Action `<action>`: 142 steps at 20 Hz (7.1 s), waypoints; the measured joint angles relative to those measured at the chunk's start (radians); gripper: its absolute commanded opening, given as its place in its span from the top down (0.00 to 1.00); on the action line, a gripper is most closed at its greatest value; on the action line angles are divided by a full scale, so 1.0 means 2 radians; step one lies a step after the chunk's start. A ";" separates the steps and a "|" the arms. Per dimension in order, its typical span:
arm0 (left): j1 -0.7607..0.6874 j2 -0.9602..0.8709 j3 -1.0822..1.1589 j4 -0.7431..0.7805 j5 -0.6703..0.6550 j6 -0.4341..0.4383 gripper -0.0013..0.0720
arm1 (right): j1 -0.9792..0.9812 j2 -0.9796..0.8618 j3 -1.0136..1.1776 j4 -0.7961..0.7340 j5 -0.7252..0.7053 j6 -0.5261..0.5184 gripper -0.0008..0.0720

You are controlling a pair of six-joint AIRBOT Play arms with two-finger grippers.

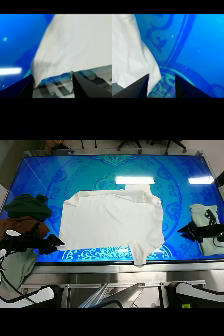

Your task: Fold the shirts.

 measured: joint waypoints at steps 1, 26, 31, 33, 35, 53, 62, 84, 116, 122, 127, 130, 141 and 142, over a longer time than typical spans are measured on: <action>0.000 -0.006 -0.002 -0.019 0.017 0.014 0.89 | 0.001 0.001 -0.014 0.001 -0.004 -0.002 0.48; 0.005 0.127 0.244 -0.234 -0.042 0.063 0.97 | 0.123 0.068 0.181 0.176 -0.042 -0.060 0.95; 0.045 0.252 0.425 -0.292 0.002 0.053 0.97 | 0.098 0.143 0.392 0.200 -0.075 -0.067 0.95; 0.082 0.288 0.474 -0.297 0.015 0.051 0.97 | 0.091 0.162 0.453 0.183 -0.101 -0.070 0.95; 0.115 0.312 0.507 -0.289 0.019 0.045 0.97 | 0.088 0.172 0.496 0.163 -0.122 -0.072 0.95; -0.175 -0.121 0.540 0.018 0.000 -0.004 0.97 | 0.181 -0.206 0.422 0.151 -0.120 -0.081 0.96; -0.168 -0.254 0.609 0.041 0.019 -0.030 0.97 | 0.176 -0.288 0.441 0.150 -0.199 -0.083 0.95; -0.189 -0.340 0.654 0.101 -0.084 -0.083 0.15 | 0.177 -0.267 0.362 -0.002 -0.150 -0.047 0.35; -0.143 -0.070 0.105 -0.028 0.067 0.019 0.96 | 0.043 0.108 -0.191 -0.014 -0.047 0.046 0.17; -0.124 -0.070 0.105 -0.031 0.045 0.020 0.97 | 0.095 0.055 -0.202 0.072 -0.091 -0.036 0.70; -0.087 -0.051 0.098 -0.031 0.012 0.019 0.97 | 0.101 0.072 -0.191 0.087 -0.052 -0.051 0.95; -0.066 -0.014 0.076 -0.010 0.003 -0.002 0.97 | 0.102 0.100 -0.189 0.047 -0.025 0.000 0.95; -0.074 0.067 0.034 0.101 -0.013 -0.072 0.97 | 0.103 0.123 -0.124 -0.029 -0.024 0.076 0.95; -0.082 0.064 0.050 0.102 -0.013 -0.074 0.97 | 0.105 0.116 -0.099 -0.009 -0.031 0.065 0.95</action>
